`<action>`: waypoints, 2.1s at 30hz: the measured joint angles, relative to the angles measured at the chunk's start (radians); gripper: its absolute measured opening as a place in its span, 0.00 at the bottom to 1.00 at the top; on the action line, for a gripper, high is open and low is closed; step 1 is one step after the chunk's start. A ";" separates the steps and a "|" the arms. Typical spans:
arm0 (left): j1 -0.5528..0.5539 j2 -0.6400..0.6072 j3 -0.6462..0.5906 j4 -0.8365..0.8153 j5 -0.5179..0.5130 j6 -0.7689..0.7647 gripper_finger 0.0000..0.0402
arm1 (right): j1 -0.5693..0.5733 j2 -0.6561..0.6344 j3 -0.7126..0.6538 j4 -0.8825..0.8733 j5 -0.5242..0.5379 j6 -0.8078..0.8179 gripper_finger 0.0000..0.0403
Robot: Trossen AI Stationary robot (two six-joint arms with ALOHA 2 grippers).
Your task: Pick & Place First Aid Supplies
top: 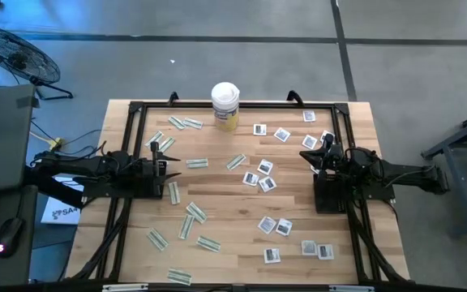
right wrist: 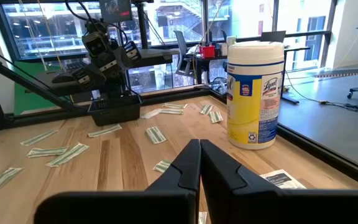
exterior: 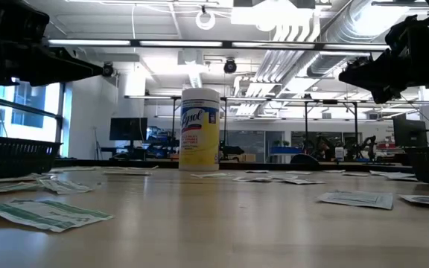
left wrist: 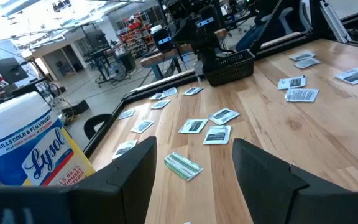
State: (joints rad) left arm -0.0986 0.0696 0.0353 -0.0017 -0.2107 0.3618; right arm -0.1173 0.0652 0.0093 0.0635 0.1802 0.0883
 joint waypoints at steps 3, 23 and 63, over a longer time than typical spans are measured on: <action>0.000 0.000 0.000 0.000 0.000 0.000 0.51 | 0.000 0.000 0.000 0.000 0.000 0.000 0.01; 0.000 0.000 0.000 0.000 0.000 0.000 0.51 | 0.000 0.000 0.000 0.045 0.047 -0.098 0.01; 0.000 0.000 0.000 0.000 0.000 0.000 0.51 | 0.137 0.999 0.351 0.198 -0.123 0.117 0.22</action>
State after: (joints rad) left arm -0.0986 0.0696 0.0353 -0.0017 -0.2108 0.3618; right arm 0.0199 1.0637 0.3598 0.2617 0.0576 0.2056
